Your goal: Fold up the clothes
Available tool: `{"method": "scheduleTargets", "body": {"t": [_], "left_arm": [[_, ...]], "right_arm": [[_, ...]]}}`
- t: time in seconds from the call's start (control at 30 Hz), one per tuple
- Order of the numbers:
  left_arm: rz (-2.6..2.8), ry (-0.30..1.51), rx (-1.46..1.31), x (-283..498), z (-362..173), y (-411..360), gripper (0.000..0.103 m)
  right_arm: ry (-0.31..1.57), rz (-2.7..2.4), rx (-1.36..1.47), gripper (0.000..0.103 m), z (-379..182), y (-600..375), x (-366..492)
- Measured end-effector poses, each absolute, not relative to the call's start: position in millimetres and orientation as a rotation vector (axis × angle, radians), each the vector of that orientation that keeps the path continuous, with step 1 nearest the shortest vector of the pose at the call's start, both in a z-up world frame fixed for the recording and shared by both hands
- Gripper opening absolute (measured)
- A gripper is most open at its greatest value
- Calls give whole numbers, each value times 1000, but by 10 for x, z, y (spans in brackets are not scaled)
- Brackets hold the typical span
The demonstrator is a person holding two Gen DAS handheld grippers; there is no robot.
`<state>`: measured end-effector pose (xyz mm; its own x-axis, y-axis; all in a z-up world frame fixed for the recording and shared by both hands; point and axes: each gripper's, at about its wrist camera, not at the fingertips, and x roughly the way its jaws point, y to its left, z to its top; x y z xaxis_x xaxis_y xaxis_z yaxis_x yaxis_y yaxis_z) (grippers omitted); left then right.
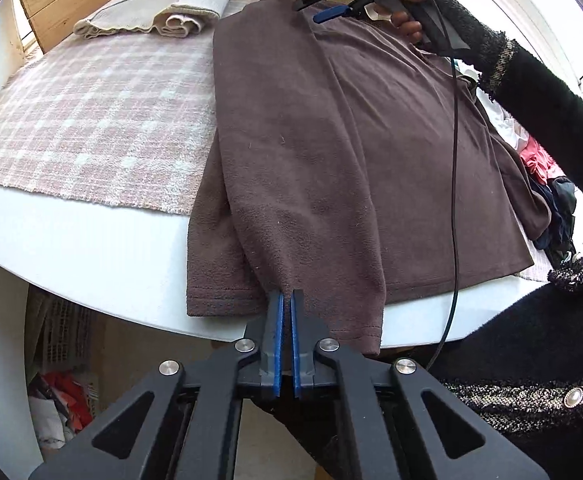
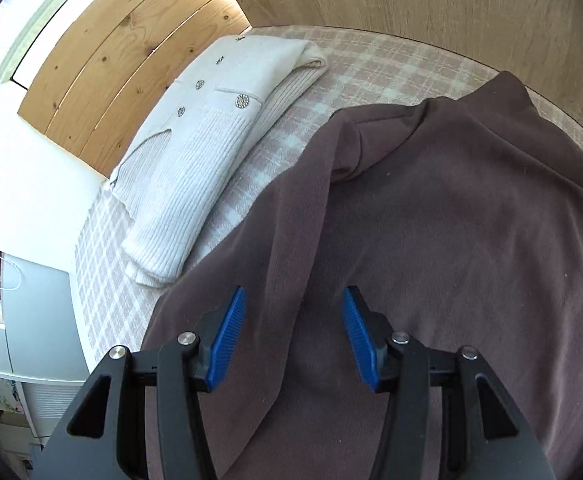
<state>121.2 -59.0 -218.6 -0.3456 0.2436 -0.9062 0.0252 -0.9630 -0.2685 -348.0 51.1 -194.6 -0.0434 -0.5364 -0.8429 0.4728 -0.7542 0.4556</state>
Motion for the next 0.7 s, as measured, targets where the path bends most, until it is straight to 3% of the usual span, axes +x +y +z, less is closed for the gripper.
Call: {"method": "scheduleTargets", "body": {"t": [0.07,0.1,0.13,0.17,0.4,0.57,0.7], "left_arm": [[2450,-353,-1706,1196,-2119,-608,2],[2451,-351,-1703,1188,-2085,-618,2],[2454,-351,-1699,1182,-2051,-630,2],[2457,-355,-1694,1180,-2016,-646,2],[2486,-346,-1683,1102,-1848,-760,2],[2473,-368,-1726,972,-2053,-924,2],[2446,-402,-1829,979,-2276,-1066,9]], "right_arm": [[-56,-1824,1542,47,-1983,422,-3531],[-37,-1801,1535,25,-1989,371,-3526],[-18,-1780,1527,11,-1991,322,-3526],[-3,-1775,1515,4,-1970,291,-3545],[-171,-1888,1400,3,-1707,568,-3786],[-87,-1903,1489,4,-2003,540,-3863],[-64,-1875,1586,23,-2041,609,-3781]]}}
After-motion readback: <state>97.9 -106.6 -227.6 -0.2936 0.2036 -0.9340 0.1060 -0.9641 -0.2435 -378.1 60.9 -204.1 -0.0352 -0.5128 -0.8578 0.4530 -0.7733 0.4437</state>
